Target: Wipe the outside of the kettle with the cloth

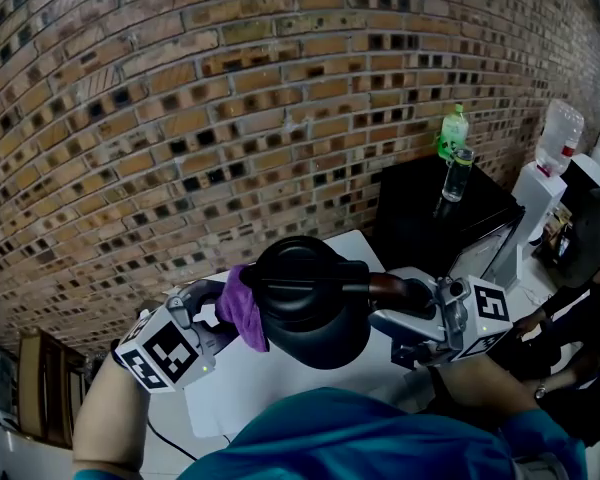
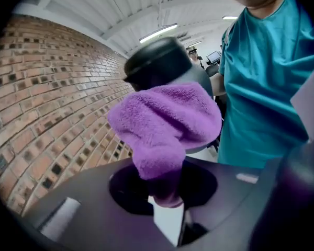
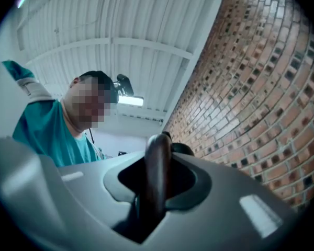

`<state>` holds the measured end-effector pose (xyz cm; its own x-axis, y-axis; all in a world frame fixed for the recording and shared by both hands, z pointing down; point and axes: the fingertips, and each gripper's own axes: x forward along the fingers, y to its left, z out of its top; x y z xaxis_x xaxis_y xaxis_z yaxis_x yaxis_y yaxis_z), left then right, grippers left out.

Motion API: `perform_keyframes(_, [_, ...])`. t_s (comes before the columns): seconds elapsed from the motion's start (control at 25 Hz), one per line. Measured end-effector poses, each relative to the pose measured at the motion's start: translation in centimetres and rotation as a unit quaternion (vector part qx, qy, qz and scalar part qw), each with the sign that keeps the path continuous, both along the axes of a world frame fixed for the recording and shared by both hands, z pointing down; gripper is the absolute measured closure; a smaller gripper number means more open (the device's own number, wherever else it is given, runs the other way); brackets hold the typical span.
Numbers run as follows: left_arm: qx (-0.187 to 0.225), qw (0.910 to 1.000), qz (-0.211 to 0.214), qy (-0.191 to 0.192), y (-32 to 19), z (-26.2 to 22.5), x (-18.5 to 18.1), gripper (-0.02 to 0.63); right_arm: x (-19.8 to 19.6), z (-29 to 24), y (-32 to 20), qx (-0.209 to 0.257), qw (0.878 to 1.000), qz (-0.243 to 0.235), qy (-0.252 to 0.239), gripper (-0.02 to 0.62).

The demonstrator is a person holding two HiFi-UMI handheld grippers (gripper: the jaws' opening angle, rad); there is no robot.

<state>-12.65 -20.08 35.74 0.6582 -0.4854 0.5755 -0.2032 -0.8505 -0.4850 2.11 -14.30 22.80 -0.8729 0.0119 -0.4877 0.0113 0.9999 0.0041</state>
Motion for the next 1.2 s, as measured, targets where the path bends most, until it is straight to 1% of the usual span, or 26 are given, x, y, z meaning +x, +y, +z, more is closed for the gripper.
perform_keyframes(0.08, [-0.009,0.9999,0.009,-0.002,0.5,1.4,1.2,0.525,0.3,-0.8,-0.3,-0.007,1.000,-0.002,-0.019,0.505])
perform_keyframes(0.2, [-0.014,0.9996,0.011,-0.020,0.6,3.9,2.6,0.525,0.9,-2.0,-0.7,-0.012,0.999,0.002,-0.040,0.505])
perform_keyframes(0.32, [-0.034,0.9991,0.012,-0.023,1.0,6.0,3.4,0.525,1.6,-3.2,-1.3,-0.011,0.998,0.012,-0.056,0.505])
perform_keyframes(0.44, [-0.054,0.9977,0.030,-0.028,2.1,7.8,4.7,0.525,2.3,-4.5,-1.7,-0.007,0.997,0.024,-0.076,0.505])
perform_keyframes(0.52, [-0.056,0.9976,0.031,-0.027,2.4,7.8,5.0,0.525,2.7,-5.1,-2.2,-0.005,0.996,0.038,-0.081,0.506])
perform_keyframes(0.6, [-0.041,0.9991,0.007,-0.010,1.9,5.7,4.3,0.525,2.9,-5.2,-3.0,-0.005,0.995,0.068,-0.073,0.506])
perform_keyframes(0.68, [-0.007,0.9995,-0.025,0.020,1.1,1.7,3.4,0.525,2.9,-5.0,-4.2,-0.001,0.993,0.109,-0.051,0.505])
perform_keyframes(0.76, [0.049,0.9964,-0.052,0.045,0.3,-3.5,3.4,0.525,2.6,-4.4,-5.4,0.008,0.989,0.143,-0.025,0.505])
perform_keyframes(0.8, [0.082,0.9933,-0.064,0.049,-0.2,-6.1,3.7,0.525,2.2,-4.1,-6.0,0.011,0.988,0.155,-0.014,0.505])
perform_keyframes(0.84, [0.115,0.9897,-0.073,0.043,-0.9,-8.1,4.1,0.525,1.8,-3.8,-6.5,0.011,0.986,0.164,-0.007,0.505])
perform_keyframes(0.88, [0.143,0.9861,-0.081,0.027,-1.6,-9.4,4.4,0.525,1.3,-3.6,-7.0,0.009,0.985,0.169,-0.004,0.505])
perform_keyframes(0.92, [0.161,0.9829,-0.088,0.004,-2.4,-9.8,4.6,0.525,0.9,-3.5,-7.5,0.004,0.985,0.175,-0.005,0.505])
perform_keyframes(1.0, [0.178,0.9778,-0.103,-0.040,-3.6,-9.2,5.1,0.525,0.6,-3.3,-8.7,-0.010,0.982,0.190,-0.010,0.505])
perform_keyframes(1.08, [0.171,0.9769,-0.109,-0.067,-4.1,-7.2,5.8,0.525,0.6,-3.4,-9.8,-0.020,0.978,0.208,-0.011,0.505])
perform_keyframes(1.2, [0.137,0.9808,-0.104,-0.092,-4.3,-3.2,7.6,0.525,0.6,-3.8,-10.8,-0.015,0.973,0.232,-0.006,0.505])
